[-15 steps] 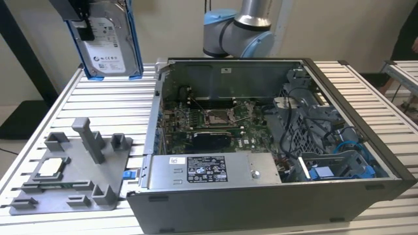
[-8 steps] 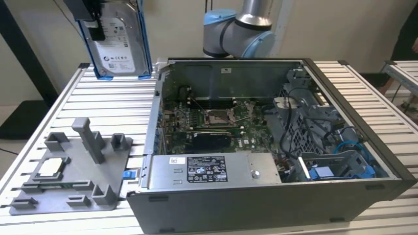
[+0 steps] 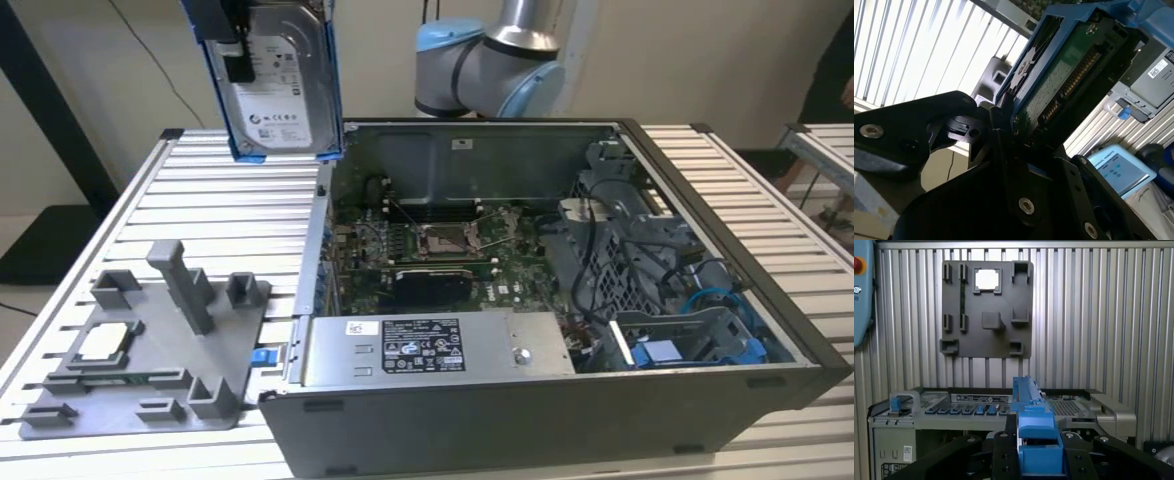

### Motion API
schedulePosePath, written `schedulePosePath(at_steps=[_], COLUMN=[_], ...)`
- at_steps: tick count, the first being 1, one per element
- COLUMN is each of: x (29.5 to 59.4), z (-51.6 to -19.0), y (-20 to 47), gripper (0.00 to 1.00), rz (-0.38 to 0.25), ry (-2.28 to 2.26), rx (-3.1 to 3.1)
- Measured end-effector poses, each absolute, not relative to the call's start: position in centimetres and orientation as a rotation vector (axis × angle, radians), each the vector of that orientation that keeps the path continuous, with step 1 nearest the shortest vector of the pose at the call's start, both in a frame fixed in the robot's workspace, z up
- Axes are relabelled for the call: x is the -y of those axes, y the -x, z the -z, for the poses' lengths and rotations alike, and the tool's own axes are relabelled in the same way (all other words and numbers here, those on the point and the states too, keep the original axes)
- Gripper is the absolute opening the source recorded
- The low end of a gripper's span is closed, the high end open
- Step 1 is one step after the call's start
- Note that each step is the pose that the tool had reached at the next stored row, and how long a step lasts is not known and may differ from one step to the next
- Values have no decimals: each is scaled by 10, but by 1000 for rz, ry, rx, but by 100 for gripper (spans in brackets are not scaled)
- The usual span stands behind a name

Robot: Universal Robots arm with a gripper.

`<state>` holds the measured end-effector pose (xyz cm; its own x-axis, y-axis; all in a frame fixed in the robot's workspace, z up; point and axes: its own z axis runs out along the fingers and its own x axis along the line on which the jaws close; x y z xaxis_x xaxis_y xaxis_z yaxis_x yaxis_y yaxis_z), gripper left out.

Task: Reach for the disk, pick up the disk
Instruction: 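Pick up the disk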

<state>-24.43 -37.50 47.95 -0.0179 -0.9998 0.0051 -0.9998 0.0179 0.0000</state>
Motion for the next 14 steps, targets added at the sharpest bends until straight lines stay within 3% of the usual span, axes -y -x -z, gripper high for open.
schedulePosePath(at_steps=[14], x=[375], z=[-479], y=[190], gripper=[0], rz=[-6], ry=[-2199], rx=[2239])
